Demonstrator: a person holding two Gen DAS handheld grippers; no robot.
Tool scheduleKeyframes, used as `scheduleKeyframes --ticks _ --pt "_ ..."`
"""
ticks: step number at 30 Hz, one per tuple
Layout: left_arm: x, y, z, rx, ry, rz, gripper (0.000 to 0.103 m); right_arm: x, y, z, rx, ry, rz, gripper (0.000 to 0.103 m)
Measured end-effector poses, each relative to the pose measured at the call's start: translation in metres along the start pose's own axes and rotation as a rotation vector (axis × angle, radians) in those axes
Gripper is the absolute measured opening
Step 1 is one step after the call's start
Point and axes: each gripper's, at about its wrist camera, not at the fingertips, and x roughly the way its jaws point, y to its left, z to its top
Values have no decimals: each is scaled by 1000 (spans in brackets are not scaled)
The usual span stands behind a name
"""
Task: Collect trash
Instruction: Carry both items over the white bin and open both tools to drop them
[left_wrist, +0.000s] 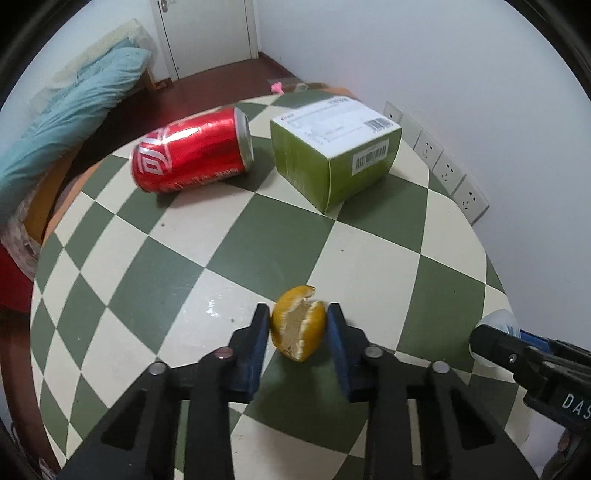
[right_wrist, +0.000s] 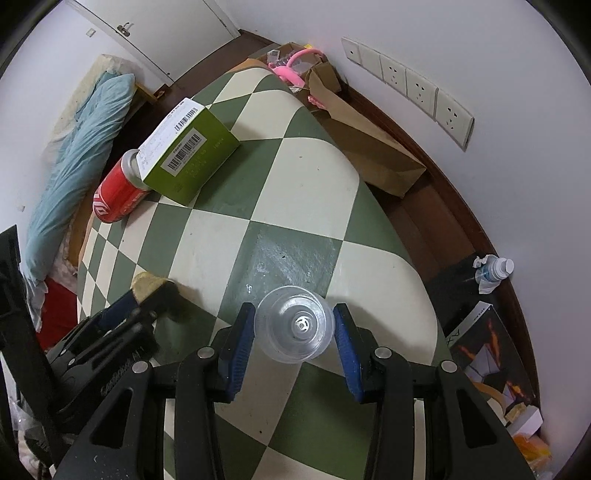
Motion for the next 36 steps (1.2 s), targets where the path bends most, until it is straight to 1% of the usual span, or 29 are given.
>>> scheduleKeyframes --ticks 1,6,10,13,18,22,26,28,31,32,34,35,36 --pt "-2 3 0 3 -6 3 23 -1 0 0 -3 -2 2 45" --pt "-18 23 -1 -1 -41 13 22 -8 7 -5 -23 -10 7 45" --pt "-41 41 2 -12 -87 26 22 -18 18 -8 -50 -19 19 45" --pt "-65 58 3 -31 -127 35 22 -31 31 -12 -77 -30 42 45" --pt "-112 101 -1 -82 -195 61 22 -58 61 -22 -129 -55 92 45" --pt "-152 149 -7 -142 -253 103 22 -80 92 -27 -181 -78 132 45" --pt "-190 205 -19 -215 -300 164 22 -100 141 -36 -247 -96 195 45" --pt "-204 234 -28 -255 -310 201 22 -104 165 -41 -278 -94 224 45" --pt "-219 287 -51 -334 -302 249 22 -105 212 -55 -342 -75 272 45" --pt "-221 306 -61 -361 -292 265 22 -102 233 -62 -371 -61 292 45" --pt "-222 349 -87 -434 -261 291 22 -94 265 -75 -415 -32 320 45" --pt "-220 364 -96 -463 -242 297 22 -89 278 -82 -432 -16 332 45" --pt "-215 386 -111 -505 -213 303 22 -82 292 -90 -451 3 341 45"
